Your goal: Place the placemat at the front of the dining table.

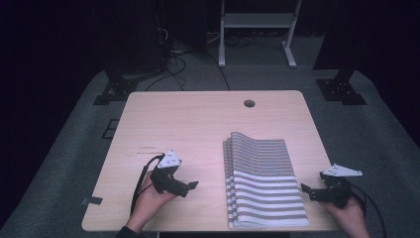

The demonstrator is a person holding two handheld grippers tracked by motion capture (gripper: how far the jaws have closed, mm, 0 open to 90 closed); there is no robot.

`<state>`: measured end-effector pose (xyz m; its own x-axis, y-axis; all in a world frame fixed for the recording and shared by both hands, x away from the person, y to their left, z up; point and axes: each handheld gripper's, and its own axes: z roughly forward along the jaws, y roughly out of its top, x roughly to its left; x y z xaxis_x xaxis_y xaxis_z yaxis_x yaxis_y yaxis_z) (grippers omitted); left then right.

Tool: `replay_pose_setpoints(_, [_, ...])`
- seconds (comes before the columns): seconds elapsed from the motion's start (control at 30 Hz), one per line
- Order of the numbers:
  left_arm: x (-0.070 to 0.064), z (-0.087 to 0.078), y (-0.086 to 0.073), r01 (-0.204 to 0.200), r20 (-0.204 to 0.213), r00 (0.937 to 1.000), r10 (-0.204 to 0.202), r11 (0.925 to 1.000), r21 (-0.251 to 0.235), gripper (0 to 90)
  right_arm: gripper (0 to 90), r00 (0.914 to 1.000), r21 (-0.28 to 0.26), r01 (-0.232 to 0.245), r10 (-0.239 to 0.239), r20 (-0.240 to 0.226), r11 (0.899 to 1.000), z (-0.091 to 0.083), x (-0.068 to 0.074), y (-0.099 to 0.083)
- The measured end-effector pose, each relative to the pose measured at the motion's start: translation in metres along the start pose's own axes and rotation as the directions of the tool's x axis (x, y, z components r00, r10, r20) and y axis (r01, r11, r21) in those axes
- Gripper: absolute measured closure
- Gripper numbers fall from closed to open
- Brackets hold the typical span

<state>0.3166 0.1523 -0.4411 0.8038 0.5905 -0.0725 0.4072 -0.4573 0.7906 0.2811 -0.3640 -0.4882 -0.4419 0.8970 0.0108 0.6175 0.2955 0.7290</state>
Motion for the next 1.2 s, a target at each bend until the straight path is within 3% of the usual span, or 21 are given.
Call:
replay_pose_setpoints(0.27, [-0.007,0.010,0.015,-0.027,0.032,0.9991,0.027,0.9996,-0.006,0.0,9.3,1.0000,0.001,-0.002,0.002,-0.002,1.000,0.000,0.000,0.000])
replay_pose_setpoints(0.43, [-0.011,0.016,0.022,-0.020,0.065,0.9977,0.021,0.9995,-0.023,0.0,9.3,1.0000,0.001,-0.002,0.002,-0.002,1.000,0.000,0.000,0.000])
replay_pose_setpoints(1.2, [-0.030,0.047,0.047,-0.068,0.121,0.9903,0.068,0.9977,-0.008,0.0,9.3,1.0000,0.001,0.000,0.000,-0.003,1.000,0.000,0.000,0.000])
